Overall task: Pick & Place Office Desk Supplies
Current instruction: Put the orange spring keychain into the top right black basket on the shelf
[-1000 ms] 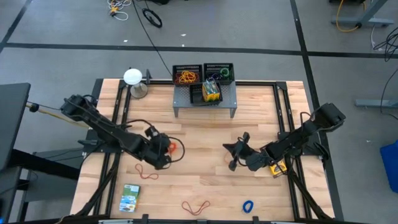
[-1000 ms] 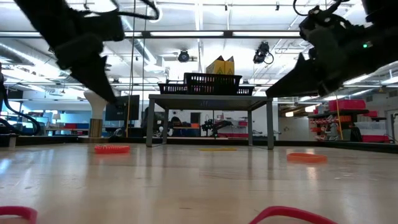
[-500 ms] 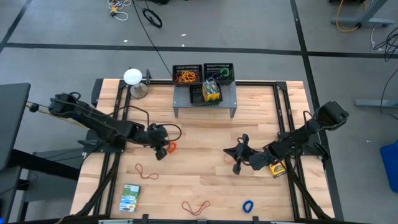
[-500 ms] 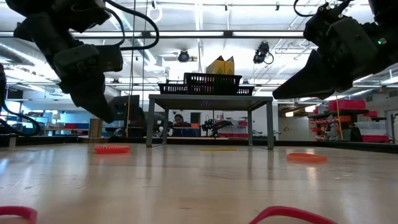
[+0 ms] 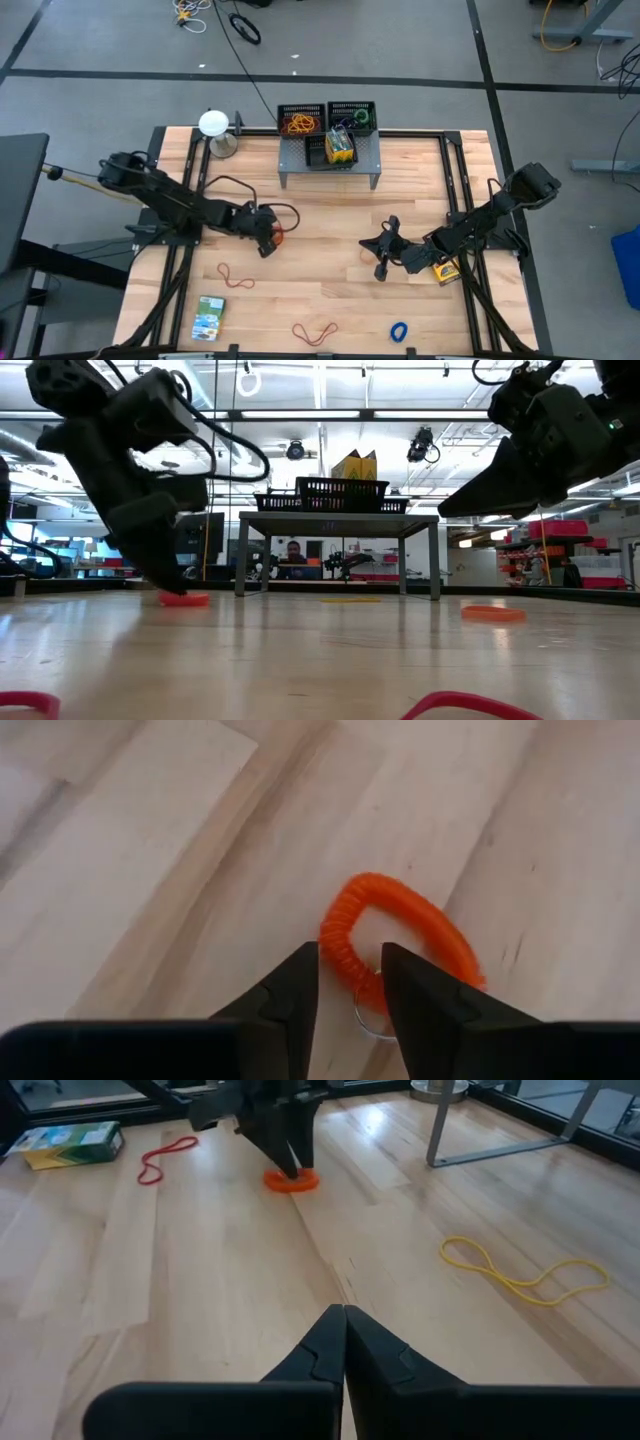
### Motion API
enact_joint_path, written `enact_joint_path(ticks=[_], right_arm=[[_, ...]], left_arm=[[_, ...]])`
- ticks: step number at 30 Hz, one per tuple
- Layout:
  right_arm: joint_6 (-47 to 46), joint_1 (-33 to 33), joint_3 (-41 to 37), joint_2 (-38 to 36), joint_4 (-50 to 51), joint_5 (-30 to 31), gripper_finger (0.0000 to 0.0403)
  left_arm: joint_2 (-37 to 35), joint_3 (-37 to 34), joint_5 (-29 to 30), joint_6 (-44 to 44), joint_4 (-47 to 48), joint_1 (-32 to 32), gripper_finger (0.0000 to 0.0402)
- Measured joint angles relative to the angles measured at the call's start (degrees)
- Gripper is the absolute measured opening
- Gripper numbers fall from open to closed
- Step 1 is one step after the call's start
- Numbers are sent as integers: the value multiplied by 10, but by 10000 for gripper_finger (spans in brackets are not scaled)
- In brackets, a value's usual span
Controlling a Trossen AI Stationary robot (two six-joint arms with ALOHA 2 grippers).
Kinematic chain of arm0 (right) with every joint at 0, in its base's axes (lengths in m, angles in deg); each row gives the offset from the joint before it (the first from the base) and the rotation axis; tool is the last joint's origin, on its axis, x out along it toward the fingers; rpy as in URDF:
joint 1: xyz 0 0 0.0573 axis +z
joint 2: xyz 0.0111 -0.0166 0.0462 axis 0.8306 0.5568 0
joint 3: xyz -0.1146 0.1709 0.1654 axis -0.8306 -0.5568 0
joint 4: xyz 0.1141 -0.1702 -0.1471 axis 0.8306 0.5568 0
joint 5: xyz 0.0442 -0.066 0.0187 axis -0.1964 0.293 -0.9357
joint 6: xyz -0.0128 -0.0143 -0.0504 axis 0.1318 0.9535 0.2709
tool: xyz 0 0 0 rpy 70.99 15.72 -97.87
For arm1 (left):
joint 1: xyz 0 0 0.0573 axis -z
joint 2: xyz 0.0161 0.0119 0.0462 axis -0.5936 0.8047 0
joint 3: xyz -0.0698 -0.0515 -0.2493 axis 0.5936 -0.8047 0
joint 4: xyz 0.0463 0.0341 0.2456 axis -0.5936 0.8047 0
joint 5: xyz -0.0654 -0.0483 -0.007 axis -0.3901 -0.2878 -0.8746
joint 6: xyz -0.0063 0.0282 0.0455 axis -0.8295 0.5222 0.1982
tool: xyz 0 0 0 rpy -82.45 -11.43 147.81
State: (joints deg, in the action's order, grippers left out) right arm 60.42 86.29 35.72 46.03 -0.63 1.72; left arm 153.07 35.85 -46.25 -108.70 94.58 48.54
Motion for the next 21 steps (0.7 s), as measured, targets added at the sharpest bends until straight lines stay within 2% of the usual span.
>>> enact_joint_path(ticks=[5,11,16,21], right_arm=[[0,0,0,0,0,0,8],[0,0,0,0,0,0,8],[-2,0,0,0,2,0,9],[-43,-14,0,5,4,0,9]], left_arm=[[20,1,-25,8,-33,-7,100],[11,2,-3,16,-35,-1,25],[11,5,106,-5,-154,46,15],[79,4,216,-18,-342,99,13]])
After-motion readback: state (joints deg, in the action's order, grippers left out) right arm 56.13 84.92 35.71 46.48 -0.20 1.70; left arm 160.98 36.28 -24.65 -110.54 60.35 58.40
